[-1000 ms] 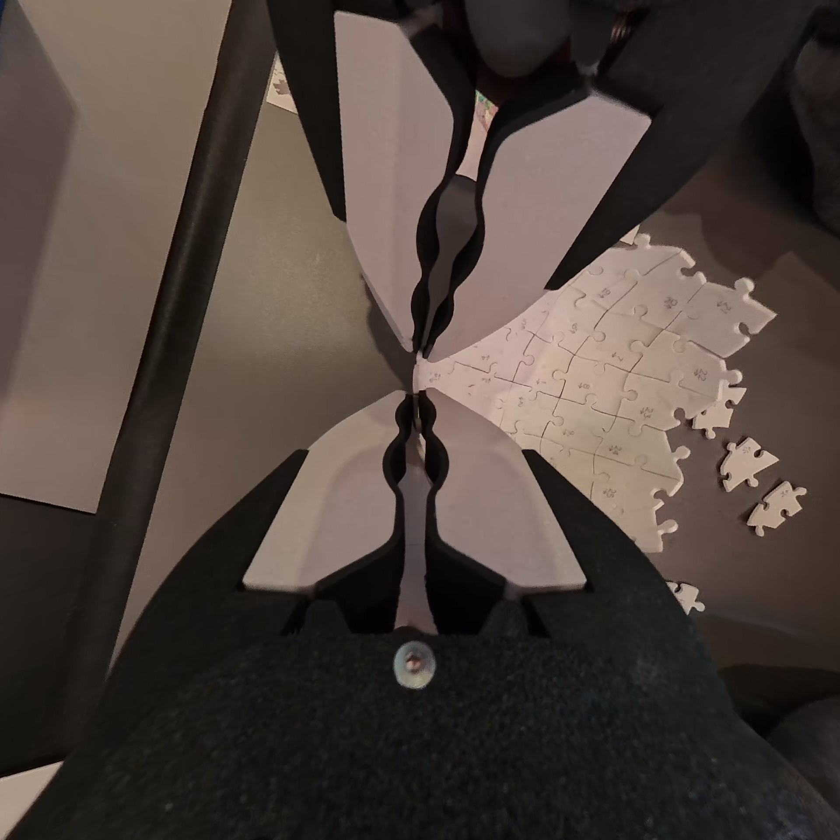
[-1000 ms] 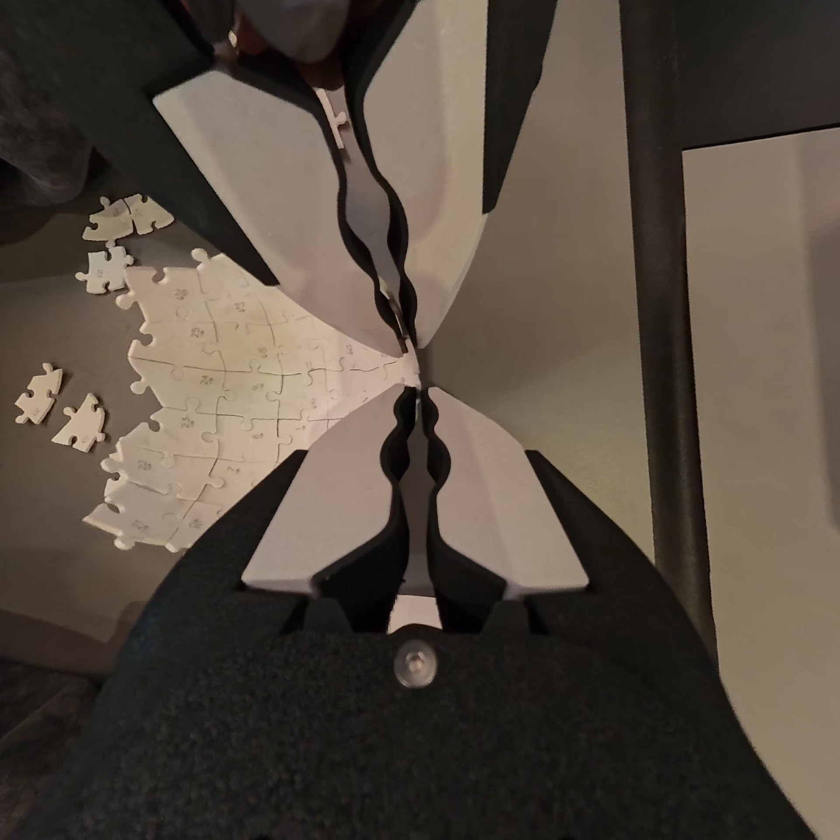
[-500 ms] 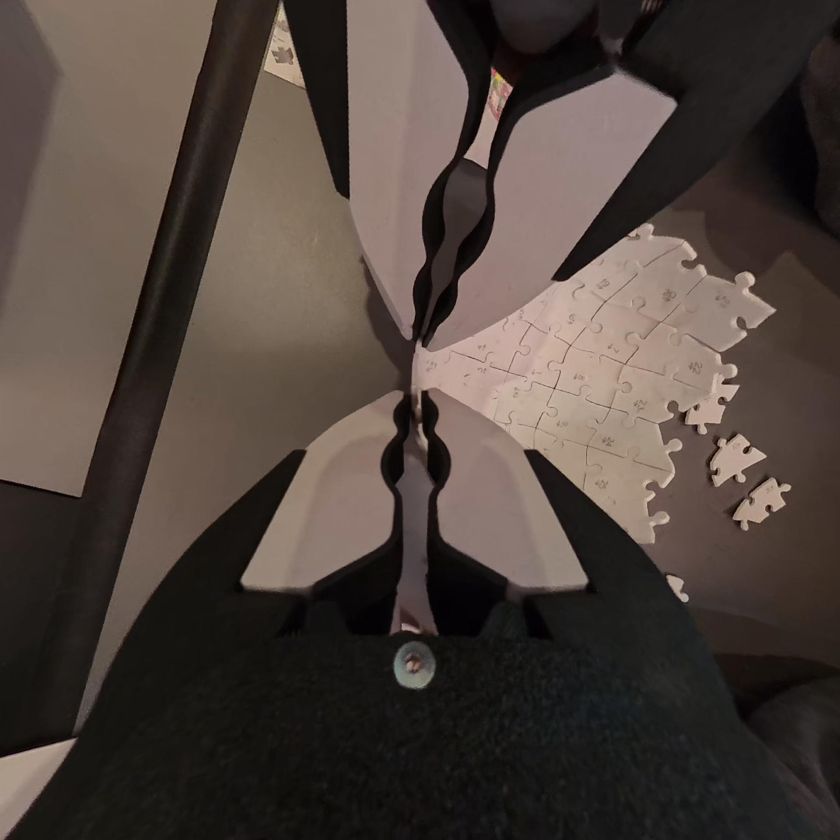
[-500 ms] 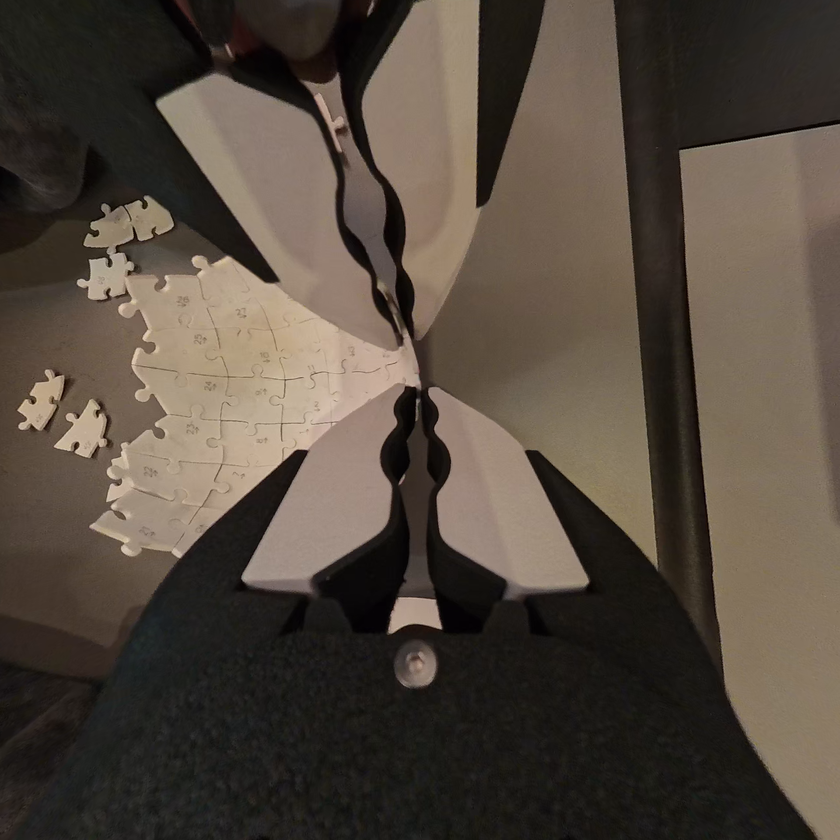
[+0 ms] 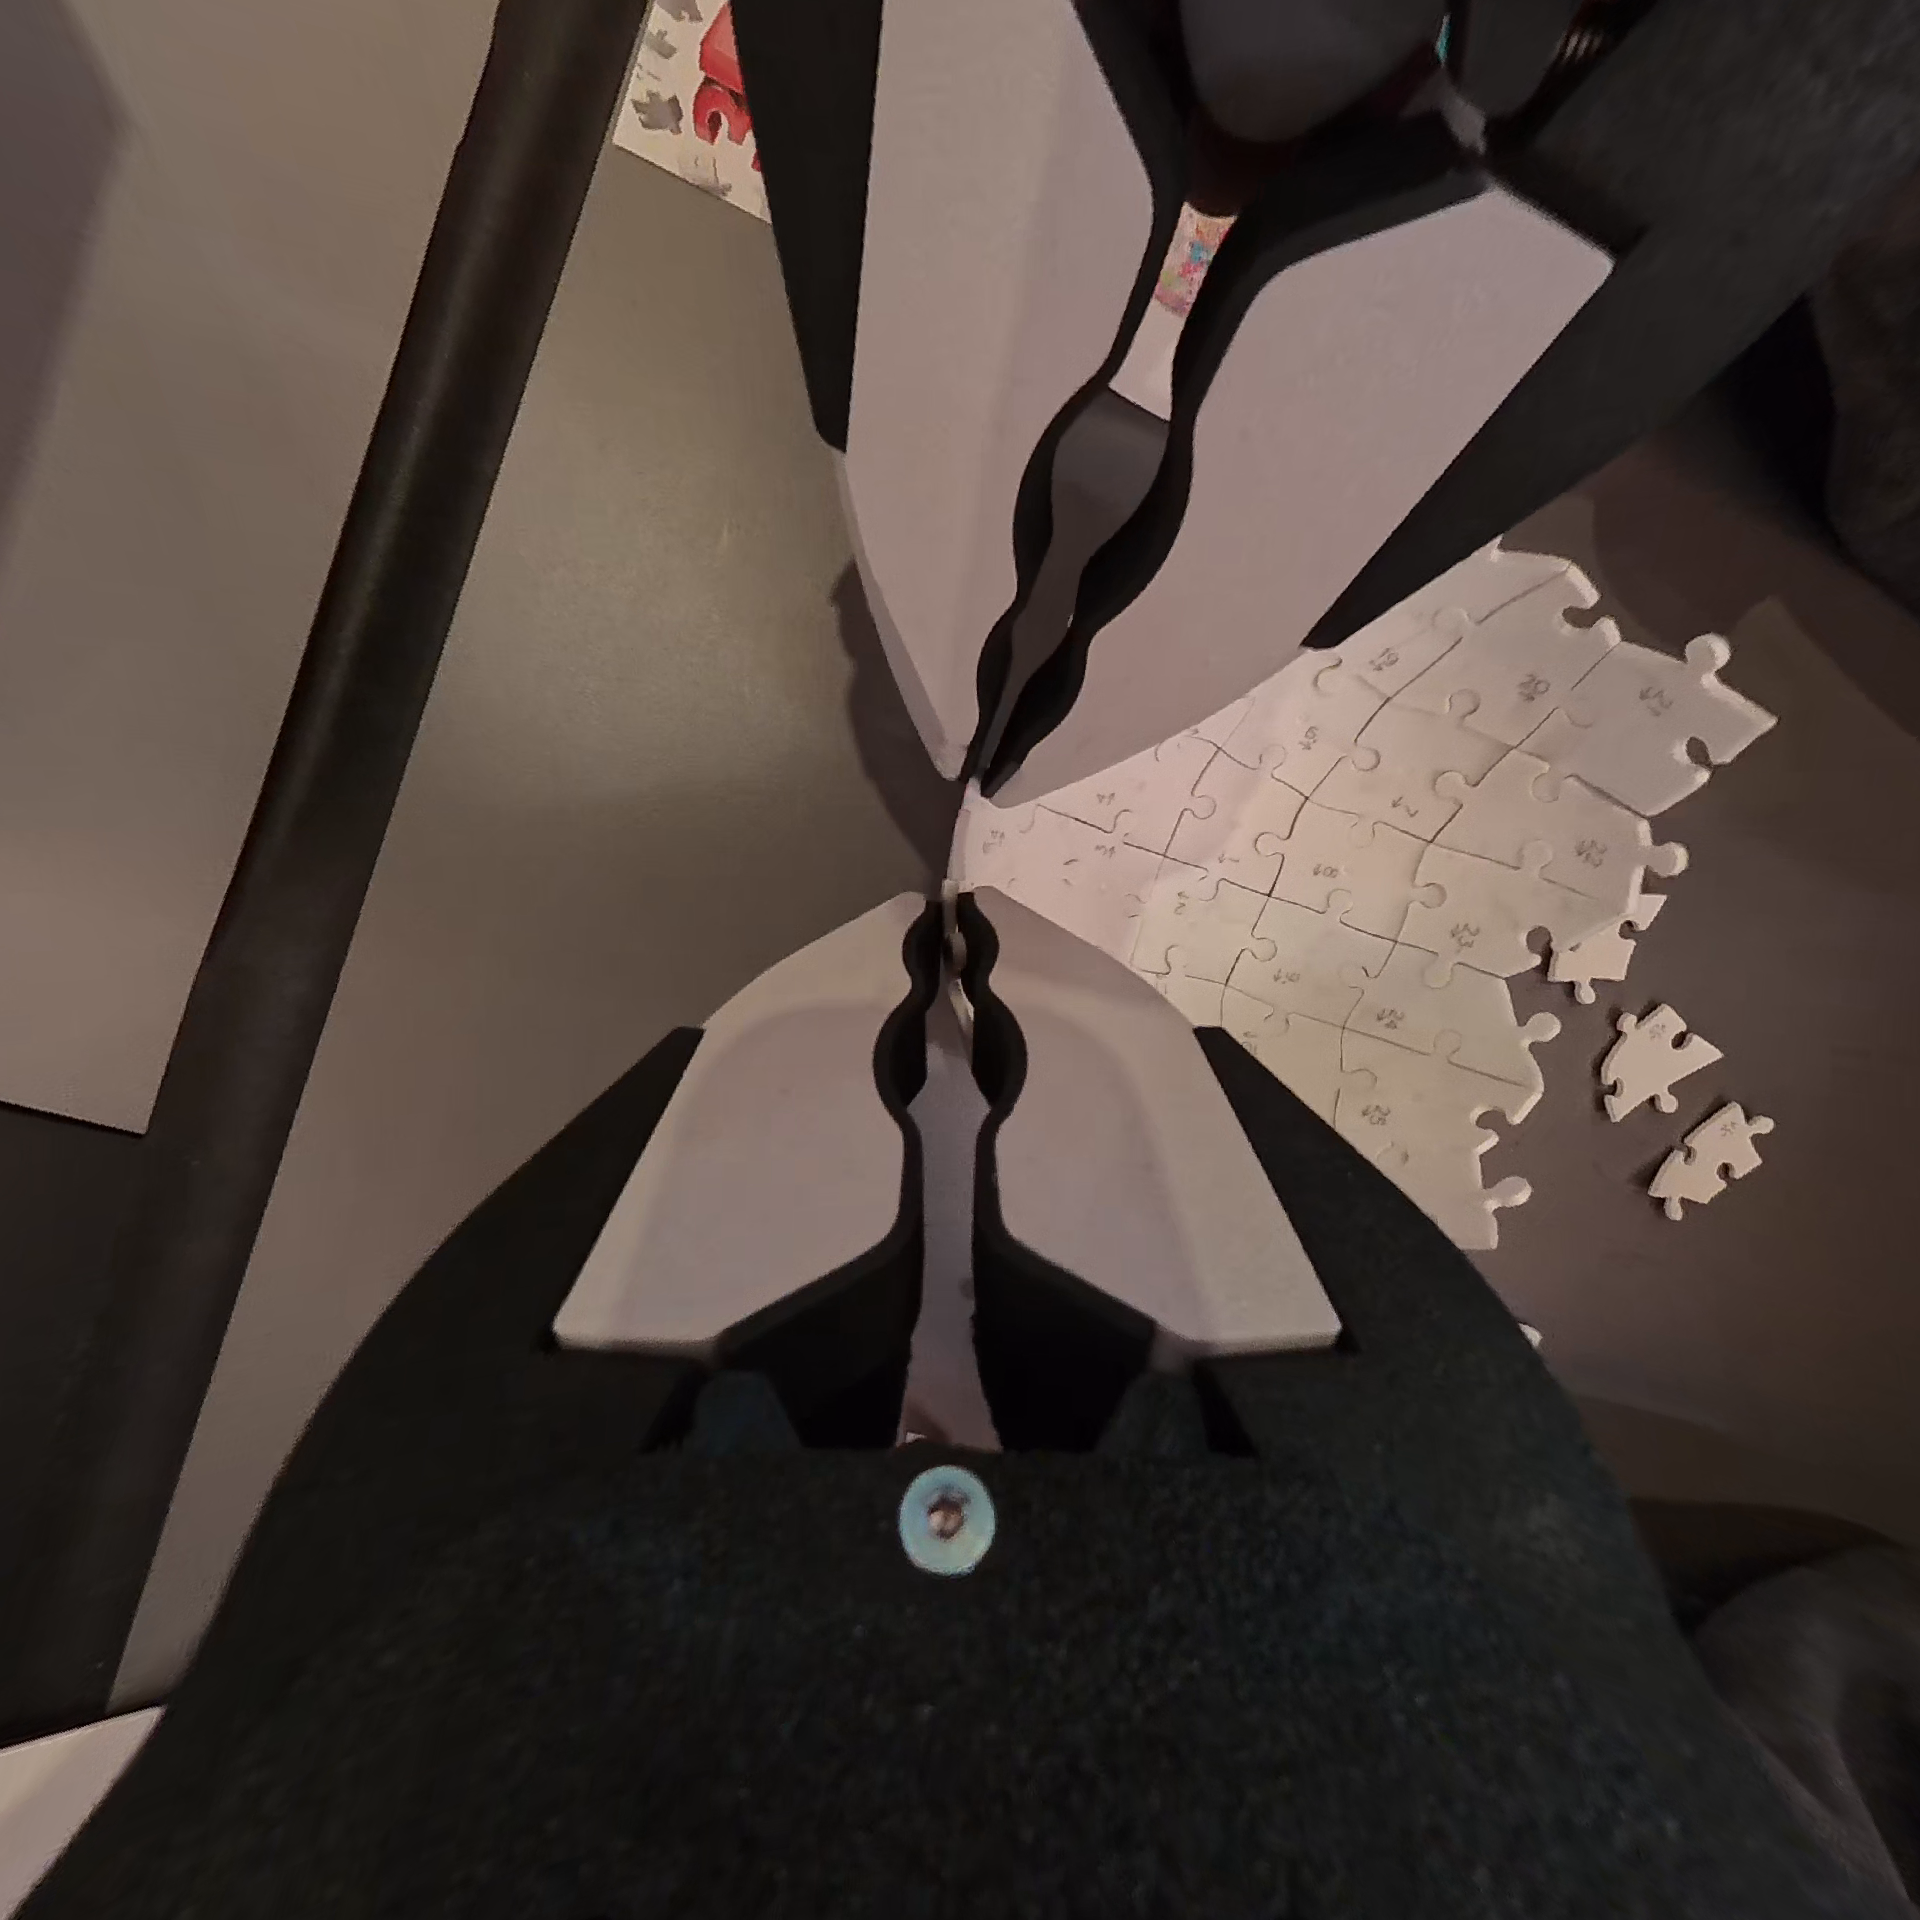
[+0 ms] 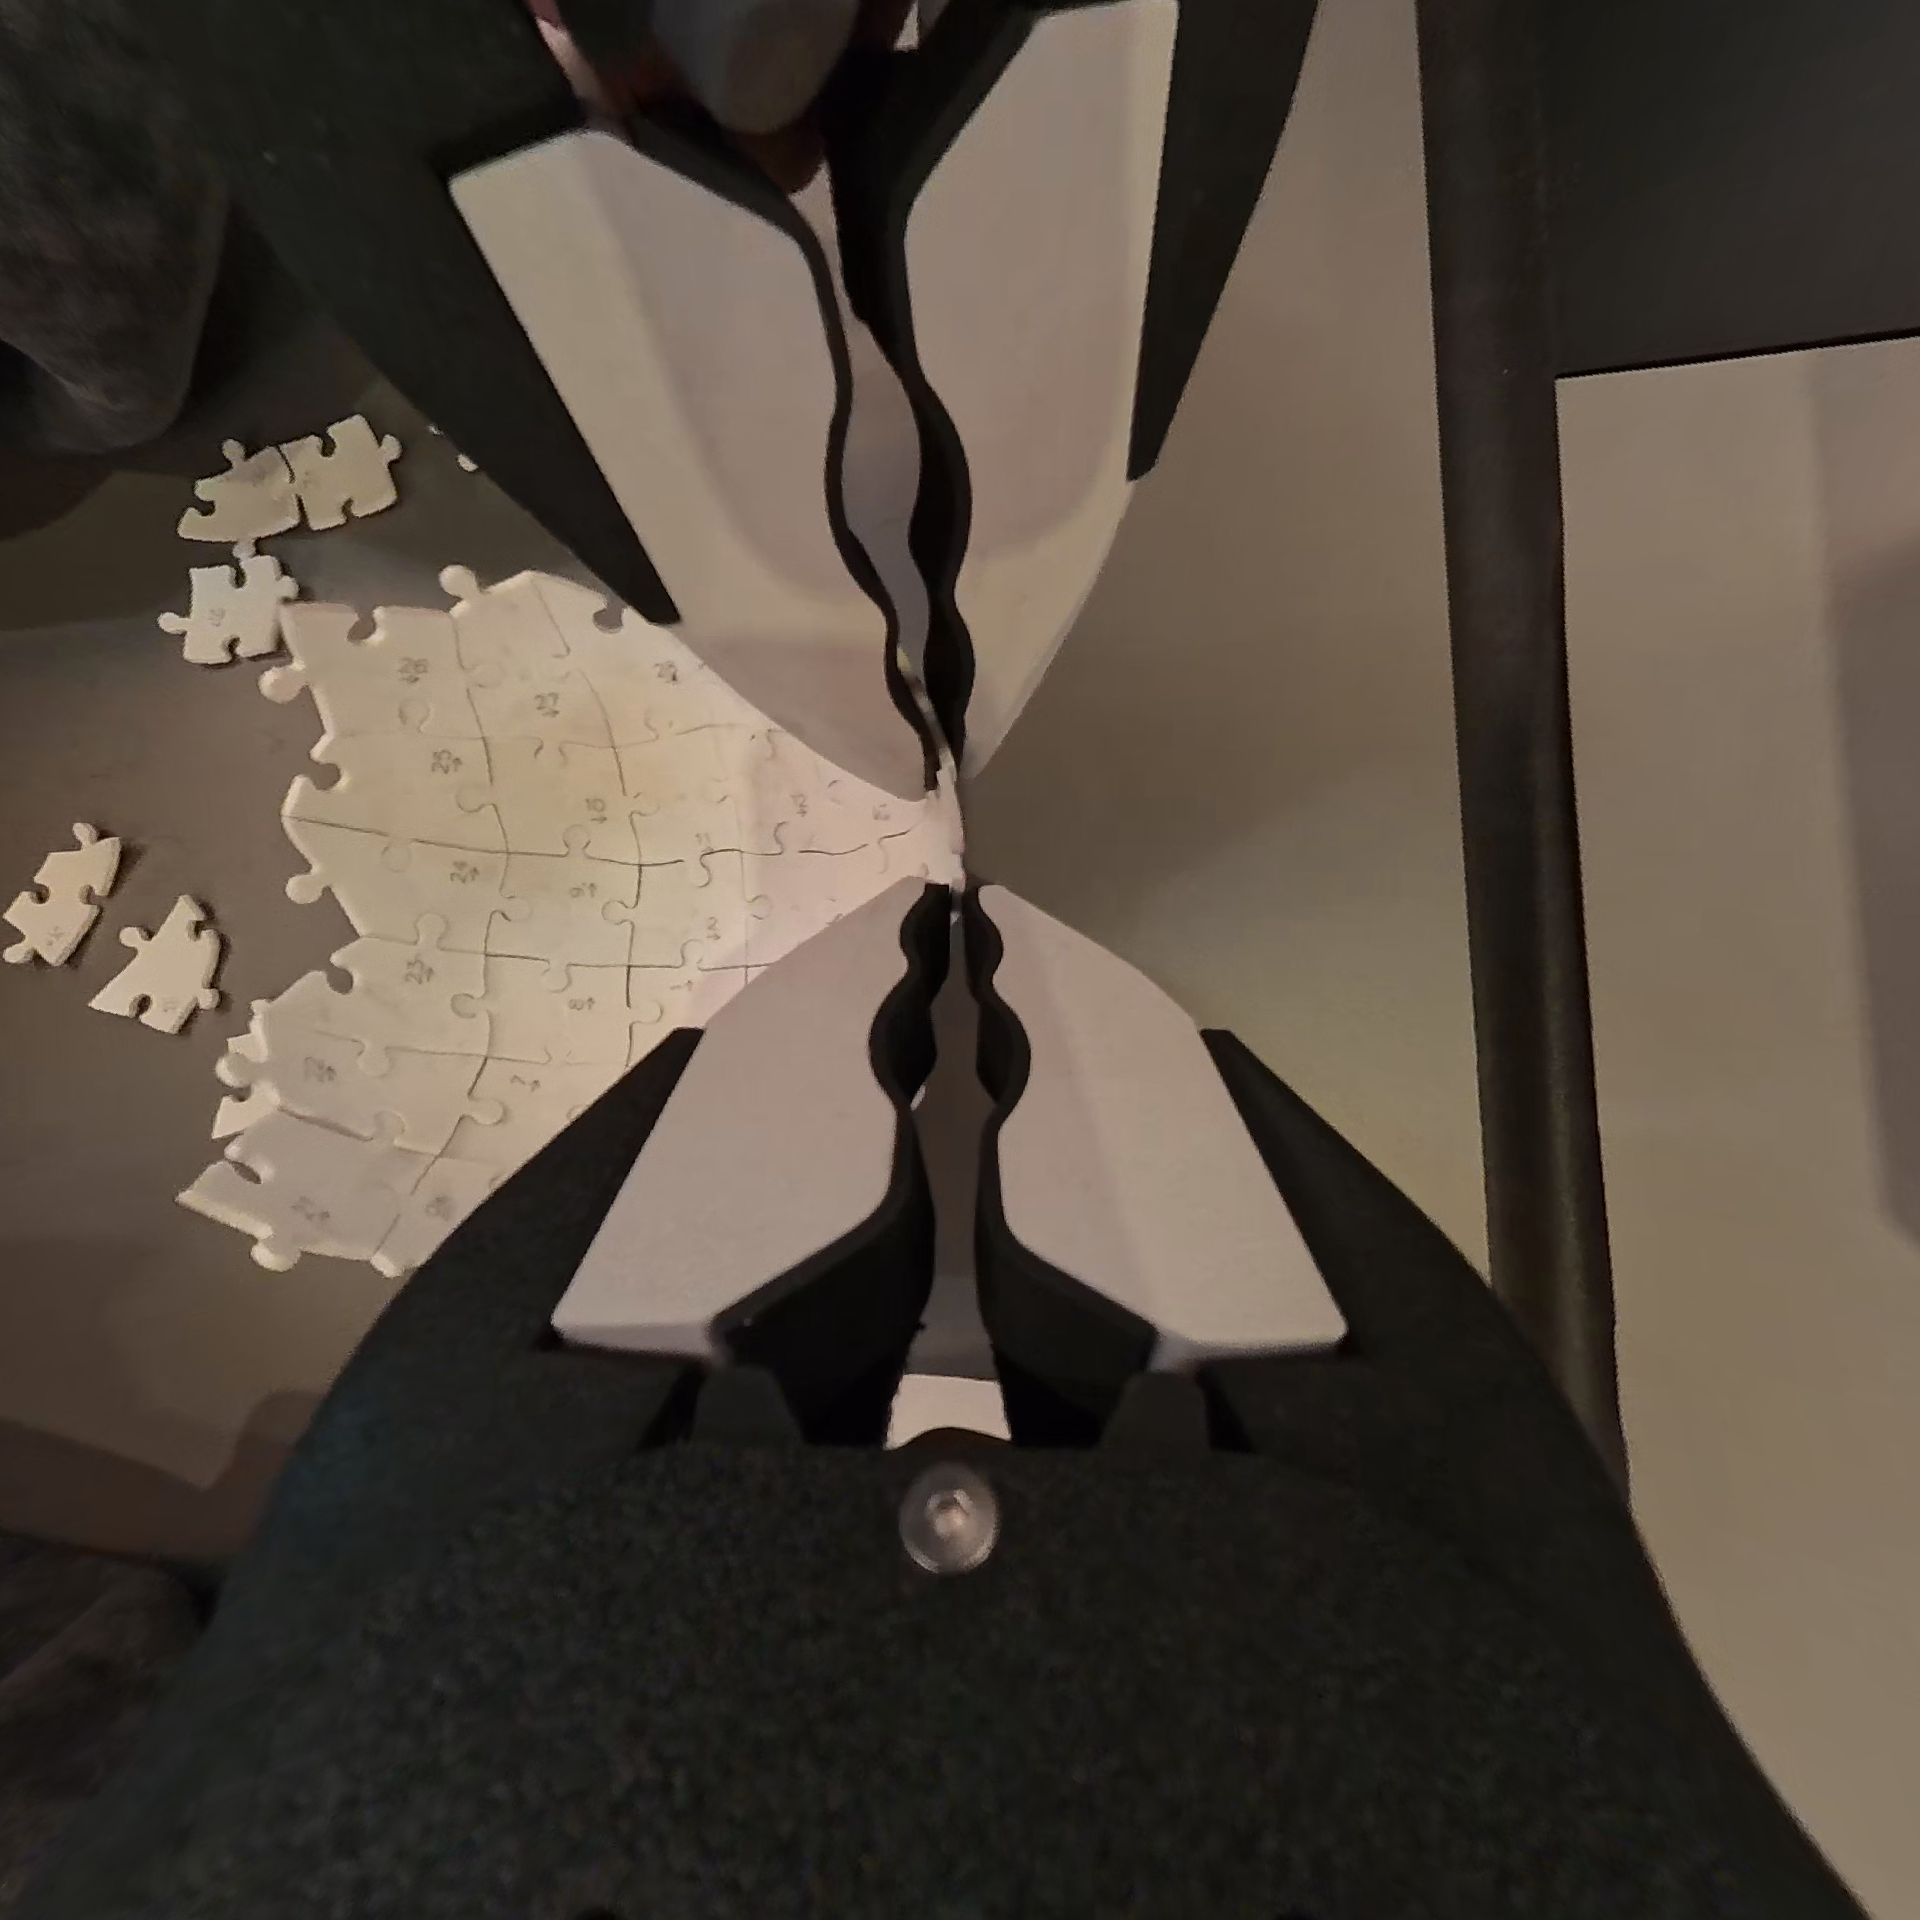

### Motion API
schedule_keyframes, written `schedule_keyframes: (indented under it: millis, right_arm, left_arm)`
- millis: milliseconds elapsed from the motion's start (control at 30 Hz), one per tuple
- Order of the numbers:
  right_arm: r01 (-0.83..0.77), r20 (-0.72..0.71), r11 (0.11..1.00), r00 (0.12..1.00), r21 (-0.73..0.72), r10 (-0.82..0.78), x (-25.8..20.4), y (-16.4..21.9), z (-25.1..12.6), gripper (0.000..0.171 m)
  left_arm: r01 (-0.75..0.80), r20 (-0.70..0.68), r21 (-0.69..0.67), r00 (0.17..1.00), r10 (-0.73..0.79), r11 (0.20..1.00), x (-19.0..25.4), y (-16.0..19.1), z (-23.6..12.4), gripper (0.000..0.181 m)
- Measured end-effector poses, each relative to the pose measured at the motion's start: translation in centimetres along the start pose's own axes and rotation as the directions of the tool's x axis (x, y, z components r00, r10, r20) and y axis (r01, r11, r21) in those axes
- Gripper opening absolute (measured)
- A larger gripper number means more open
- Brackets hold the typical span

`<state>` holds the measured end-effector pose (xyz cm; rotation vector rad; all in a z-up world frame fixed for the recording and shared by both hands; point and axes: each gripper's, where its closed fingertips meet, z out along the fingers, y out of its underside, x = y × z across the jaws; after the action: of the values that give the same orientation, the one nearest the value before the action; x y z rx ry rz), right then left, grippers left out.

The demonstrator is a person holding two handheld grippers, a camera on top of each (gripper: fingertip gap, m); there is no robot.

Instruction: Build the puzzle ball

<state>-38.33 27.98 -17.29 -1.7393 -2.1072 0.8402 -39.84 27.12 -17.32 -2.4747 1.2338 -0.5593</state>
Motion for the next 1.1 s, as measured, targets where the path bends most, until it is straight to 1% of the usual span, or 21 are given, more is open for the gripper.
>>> schedule_keyframes:
  millis: [400, 667, 867, 1100]
  right_arm:
    - [-0.042, -0.01, 0.999, 0.999, -0.001, 0.042, 0.33, -0.13, 0.12, 0.003]
    - [-0.031, -0.012, 1.0, 0.999, -0.002, 0.031, 0.26, -0.05, 0.11, 0.003]
    - [-0.018, 0.008, 1.0, 1.0, -0.001, 0.018, -0.18, -0.15, 0.22, 0.003]
    - [-0.017, 0.014, 1.0, 1.0, 0.004, 0.017, -0.21, -0.16, 0.26, 0.003]
  left_arm:
    - [-0.003, 0.004, 0.001, 1.0, 0.003, 1.0, -0.03, 0.01, -0.1, 0.003]
    - [0.002, -0.004, 0.006, 1.0, -0.002, 1.0, -0.02, -0.13, -0.02, 0.003]
    - [-0.01, -0.011, 0.029, 1.0, 0.01, 1.0, 0.26, -0.73, -0.09, 0.006]
    - [-0.004, -0.009, 0.026, 1.0, 0.004, 1.0, 0.16, -0.6, -0.15, 0.003]
